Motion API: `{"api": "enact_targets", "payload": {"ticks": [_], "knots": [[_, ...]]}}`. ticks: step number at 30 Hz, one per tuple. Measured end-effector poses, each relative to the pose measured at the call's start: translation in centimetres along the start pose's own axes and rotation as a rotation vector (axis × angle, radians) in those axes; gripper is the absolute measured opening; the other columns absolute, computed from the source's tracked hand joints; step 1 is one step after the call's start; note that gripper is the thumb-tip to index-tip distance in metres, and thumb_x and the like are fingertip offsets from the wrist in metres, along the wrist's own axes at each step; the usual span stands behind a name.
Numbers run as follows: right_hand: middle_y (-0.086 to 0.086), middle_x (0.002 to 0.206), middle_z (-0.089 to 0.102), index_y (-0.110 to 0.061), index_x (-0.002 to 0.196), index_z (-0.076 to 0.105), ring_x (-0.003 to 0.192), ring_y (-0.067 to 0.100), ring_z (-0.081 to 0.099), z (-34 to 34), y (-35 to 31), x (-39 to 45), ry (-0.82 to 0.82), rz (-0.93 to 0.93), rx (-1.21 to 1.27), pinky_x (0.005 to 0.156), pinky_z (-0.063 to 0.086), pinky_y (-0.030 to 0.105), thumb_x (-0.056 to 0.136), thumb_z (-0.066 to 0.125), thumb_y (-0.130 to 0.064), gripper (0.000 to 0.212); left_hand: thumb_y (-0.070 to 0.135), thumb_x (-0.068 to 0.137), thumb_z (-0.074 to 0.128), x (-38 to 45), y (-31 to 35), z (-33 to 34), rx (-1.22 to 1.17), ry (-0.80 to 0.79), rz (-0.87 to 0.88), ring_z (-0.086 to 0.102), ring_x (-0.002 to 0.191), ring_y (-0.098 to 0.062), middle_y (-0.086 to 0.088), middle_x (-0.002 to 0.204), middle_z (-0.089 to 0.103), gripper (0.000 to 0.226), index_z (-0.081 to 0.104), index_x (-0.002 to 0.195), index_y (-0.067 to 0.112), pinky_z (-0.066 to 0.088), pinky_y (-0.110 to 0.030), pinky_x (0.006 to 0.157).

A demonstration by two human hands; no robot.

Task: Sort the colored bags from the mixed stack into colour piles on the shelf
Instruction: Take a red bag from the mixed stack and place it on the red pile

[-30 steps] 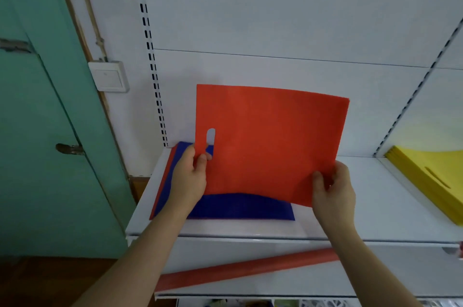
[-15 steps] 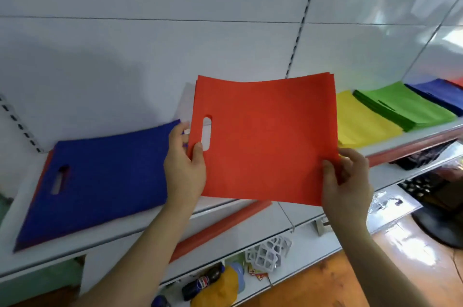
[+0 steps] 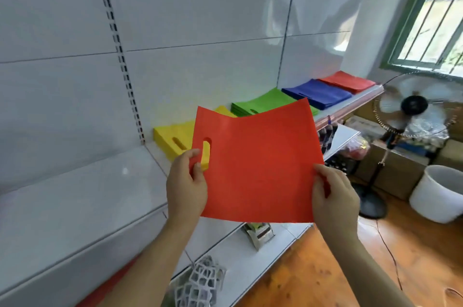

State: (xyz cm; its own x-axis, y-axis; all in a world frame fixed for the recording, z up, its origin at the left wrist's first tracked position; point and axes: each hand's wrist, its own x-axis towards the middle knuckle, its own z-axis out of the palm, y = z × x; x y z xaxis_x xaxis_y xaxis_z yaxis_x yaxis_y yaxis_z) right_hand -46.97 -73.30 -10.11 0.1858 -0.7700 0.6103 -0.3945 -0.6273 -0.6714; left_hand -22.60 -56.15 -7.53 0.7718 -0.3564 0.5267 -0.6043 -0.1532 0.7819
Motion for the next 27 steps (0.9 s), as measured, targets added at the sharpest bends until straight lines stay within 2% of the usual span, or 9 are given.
{"api": "enact_targets", "payload": {"ticks": [2, 6, 11, 14, 16, 21, 23, 25, 27], "knots": [[-0.019, 0.117, 0.063, -0.022, 0.123, 0.072, 0.104, 0.004, 0.06, -2.2, 3.3, 2.0, 0.029, 0.001, -0.024, 0.09, 0.041, 0.017, 0.099, 0.062, -0.004, 0.031, -0.001, 0.099, 0.058, 0.0, 1.9, 4.1, -0.011, -0.033, 0.034, 0.057, 0.106, 0.009, 0.001, 0.124, 0.067, 0.032, 0.066, 0.127, 0.012, 0.037, -0.006, 0.093], [-0.014, 0.118, 0.063, -0.018, 0.123, 0.073, 0.104, 0.007, 0.061, -4.9, 9.3, 5.5, 0.081, 0.051, -0.048, 0.091, 0.048, 0.026, 0.097, 0.063, -0.001, 0.033, 0.0, 0.1, 0.057, 0.8, 4.7, 12.2, -0.003, -0.125, 0.077, 0.061, 0.113, -0.012, 0.001, 0.124, 0.067, 0.032, 0.066, 0.128, 0.012, 0.039, -0.017, 0.094], [-0.01, 0.119, 0.064, -0.014, 0.125, 0.072, 0.103, 0.004, 0.057, -6.3, 15.7, 9.1, 0.094, 0.068, -0.139, 0.088, 0.042, 0.017, 0.096, 0.064, 0.0, 0.033, 0.001, 0.1, 0.057, 2.1, 6.5, 22.7, -0.029, -0.237, 0.114, 0.056, 0.112, -0.004, 0.01, 0.12, 0.063, 0.033, 0.066, 0.128, 0.015, 0.035, -0.005, 0.091], [-0.007, 0.121, 0.061, -0.014, 0.133, 0.069, 0.103, 0.005, 0.055, -7.6, 20.2, 12.4, 0.081, 0.099, -0.23, 0.087, 0.045, 0.023, 0.1, 0.06, -0.002, 0.036, 0.001, 0.101, 0.056, 3.2, 7.9, 29.8, -0.075, -0.291, 0.115, 0.051, 0.105, 0.014, 0.01, 0.119, 0.062, 0.034, 0.067, 0.128, 0.017, 0.032, 0.003, 0.088], [-0.004, 0.122, 0.06, -0.013, 0.139, 0.066, 0.104, 0.007, 0.055, -8.6, 22.7, 15.2, 0.065, 0.131, -0.287, 0.087, 0.045, 0.027, 0.101, 0.058, -0.002, 0.041, 0.001, 0.102, 0.055, 4.2, 9.0, 34.6, -0.101, -0.333, 0.108, 0.05, 0.102, 0.017, 0.008, 0.119, 0.064, 0.032, 0.068, 0.128, 0.015, 0.03, 0.007, 0.087], [0.003, 0.13, 0.058, -0.009, 0.146, 0.06, 0.11, 0.02, 0.06, -11.1, 28.4, 22.7, 0.068, 0.177, -0.425, 0.091, 0.044, 0.026, 0.097, 0.059, 0.001, 0.05, 0.007, 0.104, 0.055, 7.1, 12.8, 46.2, -0.145, -0.412, 0.12, 0.055, 0.109, -0.001, 0.006, 0.122, 0.065, 0.03, 0.068, 0.129, 0.017, 0.036, -0.009, 0.092], [0.004, 0.133, 0.055, -0.009, 0.15, 0.055, 0.113, 0.023, 0.059, -12.1, 30.7, 24.6, 0.042, 0.253, -0.452, 0.091, 0.048, 0.03, 0.096, 0.059, 0.001, 0.056, 0.007, 0.104, 0.054, 7.8, 14.6, 50.2, -0.166, -0.445, 0.126, 0.052, 0.103, 0.009, 0.008, 0.12, 0.063, 0.03, 0.066, 0.129, 0.018, 0.04, -0.012, 0.092], [0.003, 0.133, 0.052, -0.01, 0.153, 0.052, 0.113, 0.027, 0.06, -13.0, 33.0, 25.9, 0.03, 0.299, -0.468, 0.092, 0.053, 0.036, 0.095, 0.06, 0.001, 0.059, 0.005, 0.104, 0.054, 8.1, 16.0, 54.0, -0.194, -0.467, 0.135, 0.049, 0.104, 0.021, 0.013, 0.119, 0.059, 0.033, 0.064, 0.131, 0.022, 0.038, -0.001, 0.088], [0.004, 0.132, 0.052, -0.011, 0.152, 0.052, 0.113, 0.031, 0.06, -14.0, 35.7, 27.9, 0.048, 0.322, -0.469, 0.092, 0.055, 0.043, 0.095, 0.061, 0.0, 0.059, 0.007, 0.105, 0.054, 8.3, 17.1, 58.0, -0.189, -0.5, 0.16, 0.05, 0.105, 0.02, 0.014, 0.121, 0.057, 0.036, 0.061, 0.135, 0.026, 0.037, 0.001, 0.085]]}}
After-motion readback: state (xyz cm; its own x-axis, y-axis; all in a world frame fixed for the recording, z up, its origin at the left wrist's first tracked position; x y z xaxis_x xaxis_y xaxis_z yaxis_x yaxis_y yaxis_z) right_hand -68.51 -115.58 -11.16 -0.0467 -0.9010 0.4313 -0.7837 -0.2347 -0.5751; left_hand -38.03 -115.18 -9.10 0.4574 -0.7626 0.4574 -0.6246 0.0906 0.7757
